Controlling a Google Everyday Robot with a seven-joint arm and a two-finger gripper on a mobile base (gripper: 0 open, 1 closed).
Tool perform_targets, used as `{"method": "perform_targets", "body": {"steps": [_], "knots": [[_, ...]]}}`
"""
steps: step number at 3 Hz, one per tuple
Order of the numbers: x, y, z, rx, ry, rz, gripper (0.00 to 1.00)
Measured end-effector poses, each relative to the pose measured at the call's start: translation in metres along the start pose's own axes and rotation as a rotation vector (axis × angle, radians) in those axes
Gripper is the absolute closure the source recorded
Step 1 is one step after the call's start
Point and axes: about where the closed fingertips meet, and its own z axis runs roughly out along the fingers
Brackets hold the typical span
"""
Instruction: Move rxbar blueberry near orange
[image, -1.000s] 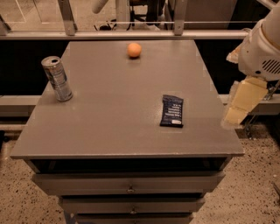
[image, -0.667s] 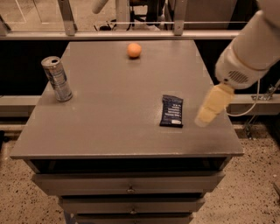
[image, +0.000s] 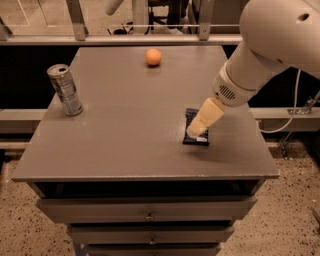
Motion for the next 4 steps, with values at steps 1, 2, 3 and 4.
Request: {"method": "perform_targets", "body": {"steps": [1,2,3,4], "knots": [[-0.013,0.003,0.017,0.004,-0.009,0.148,0.00],[-0.017,0.009,0.037,-0.015,-0.022,0.309,0.00],[-0.017,0.018,0.048,-0.027,-0.024,0.364,0.00],[-0.016,0.022,0.055,-0.028,-0.030,0.387,0.14]]}}
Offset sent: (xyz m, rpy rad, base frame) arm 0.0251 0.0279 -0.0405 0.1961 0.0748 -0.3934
